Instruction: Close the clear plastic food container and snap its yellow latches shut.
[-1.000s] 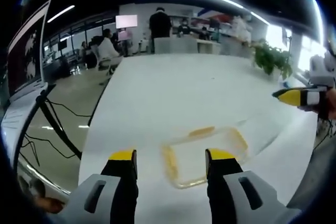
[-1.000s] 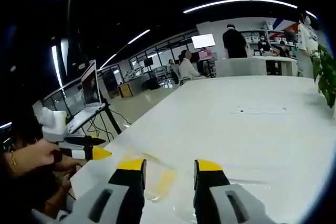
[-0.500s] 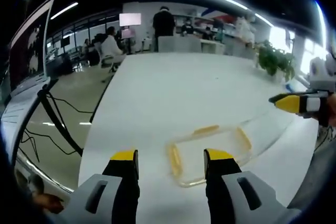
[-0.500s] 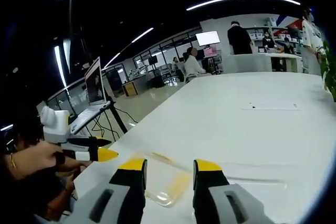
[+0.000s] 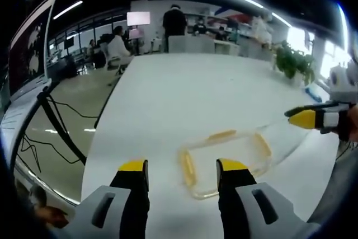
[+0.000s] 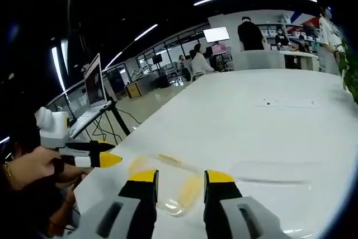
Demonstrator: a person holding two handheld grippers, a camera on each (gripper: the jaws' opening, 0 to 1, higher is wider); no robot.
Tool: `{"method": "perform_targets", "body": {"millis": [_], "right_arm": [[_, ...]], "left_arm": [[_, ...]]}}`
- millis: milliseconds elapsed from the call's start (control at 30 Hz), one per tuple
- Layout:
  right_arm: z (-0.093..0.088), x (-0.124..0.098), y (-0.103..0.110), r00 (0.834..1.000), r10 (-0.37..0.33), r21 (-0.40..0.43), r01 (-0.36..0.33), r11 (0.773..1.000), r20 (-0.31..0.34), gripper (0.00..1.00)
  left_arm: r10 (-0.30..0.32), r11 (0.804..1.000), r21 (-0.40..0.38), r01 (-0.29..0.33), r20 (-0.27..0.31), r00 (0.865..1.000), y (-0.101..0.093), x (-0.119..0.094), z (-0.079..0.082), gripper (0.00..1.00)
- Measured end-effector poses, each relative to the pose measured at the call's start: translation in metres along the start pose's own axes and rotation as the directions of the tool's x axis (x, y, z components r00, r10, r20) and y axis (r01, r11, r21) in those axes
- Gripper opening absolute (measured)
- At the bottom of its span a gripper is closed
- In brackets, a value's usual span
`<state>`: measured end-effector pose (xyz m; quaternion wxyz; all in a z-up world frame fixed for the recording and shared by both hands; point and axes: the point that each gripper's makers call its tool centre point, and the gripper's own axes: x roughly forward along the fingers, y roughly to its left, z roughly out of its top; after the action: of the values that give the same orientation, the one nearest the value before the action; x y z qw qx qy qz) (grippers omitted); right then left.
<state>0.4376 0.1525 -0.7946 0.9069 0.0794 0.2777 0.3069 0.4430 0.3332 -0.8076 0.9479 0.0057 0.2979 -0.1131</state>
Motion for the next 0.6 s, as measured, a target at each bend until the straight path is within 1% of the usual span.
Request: {"method": "perform_targets", "body": {"millis": [100, 200, 300, 467, 533, 600], "right_arm": [[-0.005, 0.004, 0.006, 1.000, 0.009, -0.022, -0.009, 1.000, -0.014, 0.29], [-0.011, 0.009, 0.010, 1.000, 0.009, -0.025, -0.009, 1.000, -0.021, 0.29], [-0.019, 0.012, 0.013, 0.999, 0.017, -0.025, -0.018, 1.000, -0.042, 0.27], [-0.026, 0.017, 0.016, 0.999, 0.004, -0.040, -0.005, 0.999, -0.048, 0.25], [-0.027, 0.019, 0.016, 0.999, -0.010, -0.054, 0.007, 0.999, -0.042, 0.22], [-0.028, 0.021, 0.014, 0.999, -0.025, -0.053, 0.023, 0.998, -0.035, 0.22]], "left_arm": [[0.003, 1.000, 0.007, -0.003, -0.009, 1.000, 0.000, 0.002, -0.003, 0.46], [0.002, 1.000, 0.007, -0.002, -0.015, 1.000, -0.001, 0.005, -0.005, 0.45], [0.002, 1.000, 0.004, -0.002, -0.023, 1.000, -0.002, 0.007, -0.009, 0.45], [0.001, 1.000, -0.004, -0.001, -0.033, 0.999, -0.004, 0.012, -0.015, 0.43], [0.002, 1.000, -0.006, -0.002, -0.039, 0.999, -0.004, 0.015, -0.018, 0.42], [0.003, 1.000, -0.007, -0.003, -0.044, 0.999, -0.003, 0.018, -0.019, 0.41]]}}
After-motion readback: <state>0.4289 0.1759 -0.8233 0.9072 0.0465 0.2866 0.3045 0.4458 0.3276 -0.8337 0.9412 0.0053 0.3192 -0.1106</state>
